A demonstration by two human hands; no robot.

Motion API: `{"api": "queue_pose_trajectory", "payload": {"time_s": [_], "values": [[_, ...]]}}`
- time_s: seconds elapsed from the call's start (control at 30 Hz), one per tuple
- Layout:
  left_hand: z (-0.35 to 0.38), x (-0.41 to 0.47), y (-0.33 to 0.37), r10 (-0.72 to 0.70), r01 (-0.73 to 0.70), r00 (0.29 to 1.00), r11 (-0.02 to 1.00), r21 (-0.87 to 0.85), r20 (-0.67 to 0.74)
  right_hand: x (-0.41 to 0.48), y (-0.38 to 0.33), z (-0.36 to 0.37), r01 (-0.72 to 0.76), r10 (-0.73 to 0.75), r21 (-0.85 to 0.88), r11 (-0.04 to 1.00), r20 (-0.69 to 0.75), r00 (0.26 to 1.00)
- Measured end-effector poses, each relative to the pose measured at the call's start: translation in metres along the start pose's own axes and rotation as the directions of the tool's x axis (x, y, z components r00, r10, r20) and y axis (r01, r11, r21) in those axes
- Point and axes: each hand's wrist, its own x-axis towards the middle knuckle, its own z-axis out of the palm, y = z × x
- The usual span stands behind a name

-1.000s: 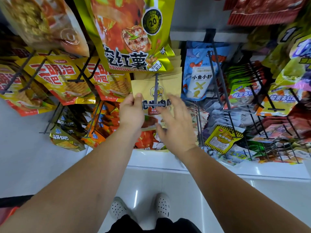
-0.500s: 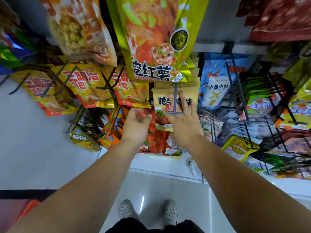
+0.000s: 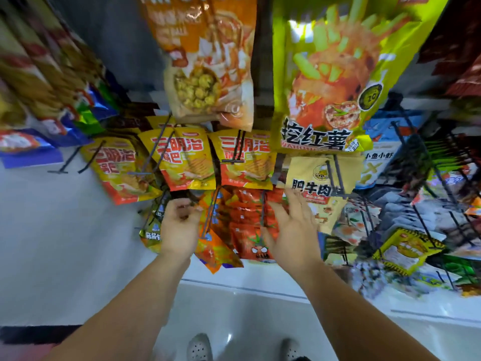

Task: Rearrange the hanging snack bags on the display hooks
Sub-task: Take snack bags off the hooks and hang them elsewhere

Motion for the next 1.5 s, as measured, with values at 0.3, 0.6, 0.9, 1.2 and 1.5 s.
{"api": "queue_pose_trajectory", "payload": {"time_s": [0.3, 0.6, 0.9, 1.2, 1.5], "values": [[-0.04, 0.097, 0.007, 0.136, -0.141, 0.985, 0.989, 0.041, 0.105, 0.06, -0.085, 0.047, -0.385, 0.386, 0.415, 0.824, 0.086, 0.918], [-0.029, 0.152, -0.003, 0.113, -0.133, 0.976, 0.986, 0.098, 0.184, 0.106, -0.062, 0.065, -0.508, 0.593, 0.519, 0.688, 0.002, 0.805], [0.009, 0.177, -0.003, 0.047, -0.047, 0.999, 0.998, -0.029, 0.007, 0.122, -0.043, 0.076, -0.371, 0.529, 0.613, 0.698, -0.092, 0.843], [0.02, 0.166, -0.014, 0.14, -0.183, 0.971, 0.956, -0.228, -0.191, 0.113, -0.041, 0.078, -0.149, 0.435, 0.689, 0.709, -0.262, 0.861], [0.018, 0.18, -0.042, 0.322, -0.352, 0.936, 0.833, -0.427, -0.143, 0.122, -0.033, 0.106, 0.043, 0.367, 0.76, 0.648, -0.362, 0.857]]}}
